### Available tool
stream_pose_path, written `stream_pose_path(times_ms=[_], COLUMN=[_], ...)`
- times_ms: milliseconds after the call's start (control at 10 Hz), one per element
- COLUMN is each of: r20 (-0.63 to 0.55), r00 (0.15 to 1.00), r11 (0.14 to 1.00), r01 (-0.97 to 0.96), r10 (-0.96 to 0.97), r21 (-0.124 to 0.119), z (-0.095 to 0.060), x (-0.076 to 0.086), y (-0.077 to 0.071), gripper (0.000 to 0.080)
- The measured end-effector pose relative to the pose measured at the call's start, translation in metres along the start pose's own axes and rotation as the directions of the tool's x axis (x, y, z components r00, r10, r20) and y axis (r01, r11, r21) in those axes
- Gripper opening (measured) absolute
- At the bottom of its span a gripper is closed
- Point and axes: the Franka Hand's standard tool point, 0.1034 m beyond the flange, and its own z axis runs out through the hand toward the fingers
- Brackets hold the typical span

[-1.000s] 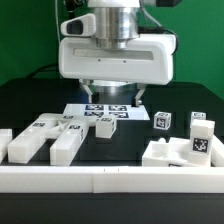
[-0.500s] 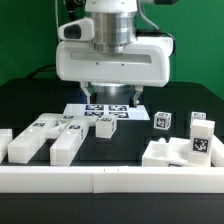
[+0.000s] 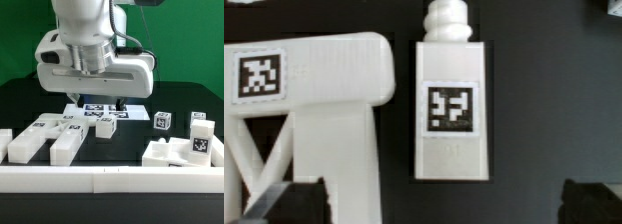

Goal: Assemble chair

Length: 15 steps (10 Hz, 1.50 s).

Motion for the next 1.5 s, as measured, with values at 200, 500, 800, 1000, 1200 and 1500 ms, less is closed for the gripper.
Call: stream_pose_path(times_ms=[200, 500, 800, 1000, 1200, 1500], r20=[0.152, 0.322, 0.316, 0.315, 0.318, 0.328], r00=[0.988, 0.947, 0.949, 0.949, 0.948, 0.944], r11=[1.000, 1.000, 1.000, 1.000, 0.999, 0.999], r01=[-0.005, 0.001, 0.009, 0.009, 0.025, 0.038], r10=[0.005, 0.006, -0.002, -0.001, -0.014, -0.026], r21=[-0.003, -0.020, -0.023, -0.025, -0.029, -0.031], z=[0.004, 0.011, 0.011, 0.012, 0.015, 0.025], x=[-0.005, -0.004, 0.001, 0.001, -0.001, -0.001], y=[0.001, -0.004, -0.008, -0.009, -0.020, -0.026], gripper=[0.0649, 0.0649, 0.0649, 0.0649, 0.0649, 0.0649])
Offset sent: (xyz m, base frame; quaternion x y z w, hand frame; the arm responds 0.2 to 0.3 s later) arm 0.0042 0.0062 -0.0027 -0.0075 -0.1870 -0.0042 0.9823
